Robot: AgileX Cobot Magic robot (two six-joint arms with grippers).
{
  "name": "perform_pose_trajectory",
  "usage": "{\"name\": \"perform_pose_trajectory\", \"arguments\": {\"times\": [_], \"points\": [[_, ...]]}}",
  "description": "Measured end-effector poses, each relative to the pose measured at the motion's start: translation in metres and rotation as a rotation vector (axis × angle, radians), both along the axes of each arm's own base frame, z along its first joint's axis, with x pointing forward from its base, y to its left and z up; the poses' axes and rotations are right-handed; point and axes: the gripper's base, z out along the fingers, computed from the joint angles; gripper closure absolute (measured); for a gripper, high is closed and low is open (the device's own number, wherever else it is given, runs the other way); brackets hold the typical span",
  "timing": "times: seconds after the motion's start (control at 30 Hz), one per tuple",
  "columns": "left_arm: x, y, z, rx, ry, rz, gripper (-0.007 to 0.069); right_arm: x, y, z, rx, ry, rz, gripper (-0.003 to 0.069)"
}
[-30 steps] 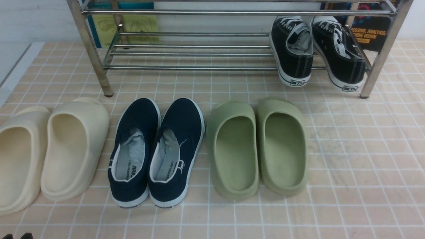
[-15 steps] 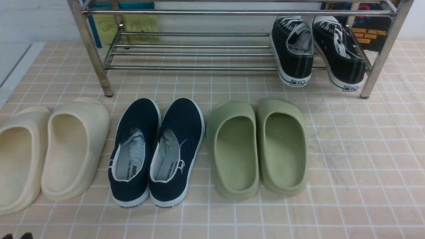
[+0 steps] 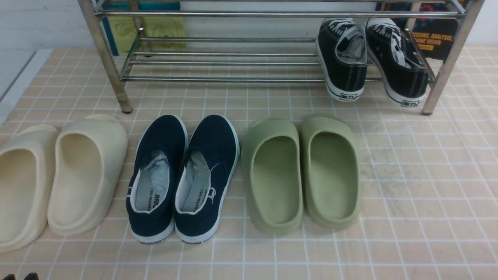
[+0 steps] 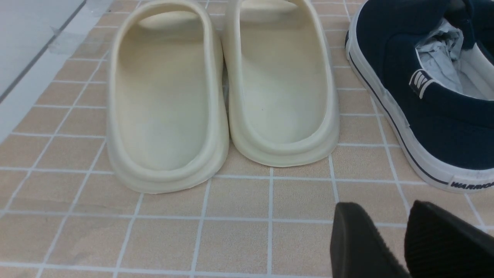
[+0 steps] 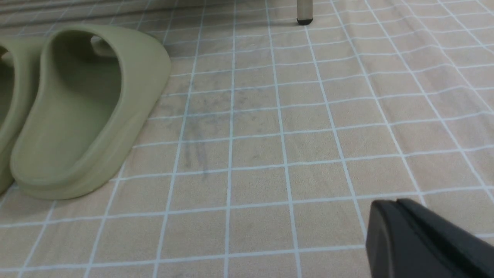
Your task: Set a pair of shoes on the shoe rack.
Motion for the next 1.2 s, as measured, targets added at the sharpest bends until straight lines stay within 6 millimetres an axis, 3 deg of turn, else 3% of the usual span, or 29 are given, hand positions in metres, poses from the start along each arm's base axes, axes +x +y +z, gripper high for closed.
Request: {"name": "perform_pose_trajectory", "arguments": {"times": [1.2], "points": [[0.0, 0.0, 0.0, 0.0, 0.0, 0.0, 0.0384, 0.0, 0.0, -0.0001, 0.002, 0.001, 0.0, 0.0604]]}}
